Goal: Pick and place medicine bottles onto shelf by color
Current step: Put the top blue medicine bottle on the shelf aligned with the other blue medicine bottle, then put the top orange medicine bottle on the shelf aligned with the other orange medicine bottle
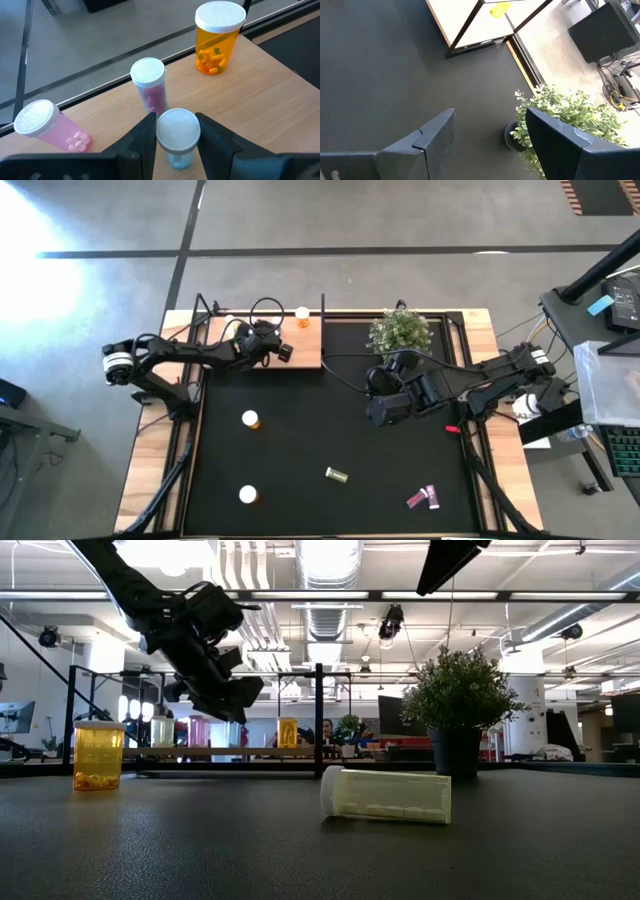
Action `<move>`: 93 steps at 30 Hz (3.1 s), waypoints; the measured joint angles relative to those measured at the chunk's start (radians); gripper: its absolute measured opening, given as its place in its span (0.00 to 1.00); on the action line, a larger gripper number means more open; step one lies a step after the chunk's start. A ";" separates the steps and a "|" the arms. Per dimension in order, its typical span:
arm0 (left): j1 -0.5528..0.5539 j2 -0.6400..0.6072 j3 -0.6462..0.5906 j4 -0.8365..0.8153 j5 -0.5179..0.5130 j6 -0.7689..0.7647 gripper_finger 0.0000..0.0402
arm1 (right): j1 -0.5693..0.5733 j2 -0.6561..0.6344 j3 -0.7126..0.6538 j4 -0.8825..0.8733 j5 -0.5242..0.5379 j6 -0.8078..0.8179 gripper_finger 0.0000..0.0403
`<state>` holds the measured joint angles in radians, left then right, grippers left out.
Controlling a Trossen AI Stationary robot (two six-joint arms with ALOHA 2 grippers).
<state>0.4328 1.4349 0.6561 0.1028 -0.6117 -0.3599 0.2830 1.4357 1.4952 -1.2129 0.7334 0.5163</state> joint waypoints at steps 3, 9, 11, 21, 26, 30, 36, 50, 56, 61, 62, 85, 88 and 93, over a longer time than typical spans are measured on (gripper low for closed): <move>0.000 -0.002 0.000 0.000 0.003 0.000 0.26 | 0.000 0.000 0.000 0.000 0.000 0.000 0.58; 0.000 -0.002 -0.002 0.002 0.006 0.000 0.26 | 0.000 0.000 0.000 0.000 0.000 0.000 0.58; 0.000 -0.002 -0.001 0.003 0.008 0.000 0.26 | 0.000 0.000 0.000 0.000 0.000 0.000 0.58; 0.000 0.003 -0.004 0.039 0.046 0.001 0.26 | 0.000 0.000 0.000 0.000 0.000 0.000 0.58; 0.000 0.002 -0.005 0.045 0.046 0.028 0.26 | 0.000 0.000 0.000 0.000 0.000 0.000 0.58; 0.000 0.002 -0.005 0.045 0.045 0.028 0.26 | 0.000 0.000 0.000 0.003 0.000 0.000 0.58; 0.000 0.003 -0.005 0.043 0.020 0.028 0.26 | 0.000 0.000 0.000 0.022 0.000 0.000 0.58; 0.002 0.003 -0.006 0.043 0.003 0.027 0.35 | 0.000 0.000 0.000 0.048 0.000 0.000 0.58; 0.002 -0.007 -0.006 0.043 0.003 0.027 0.44 | 0.000 0.000 0.000 0.049 0.000 0.000 0.58; -0.011 -0.055 0.002 0.044 0.008 0.033 0.44 | 0.000 0.000 0.000 0.051 0.000 0.000 0.58; -0.016 -0.071 0.002 0.044 0.009 0.034 0.44 | 0.000 0.000 0.000 0.051 0.000 0.000 0.58; -0.848 -0.278 -0.096 -0.126 -0.228 -0.377 0.45 | 0.000 0.000 0.001 0.052 0.000 0.000 0.58; -0.924 -0.255 -0.070 -0.148 -0.244 -0.387 0.45 | 0.000 0.000 0.001 0.052 0.000 0.000 0.58; -0.938 -0.233 -0.006 -0.391 -0.178 -0.506 0.45 | 0.000 0.000 0.001 0.053 0.000 0.000 0.58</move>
<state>-0.5050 1.2020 0.6504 -0.2881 -0.7896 -0.8662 0.2832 1.4361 1.4960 -1.1599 0.7334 0.5163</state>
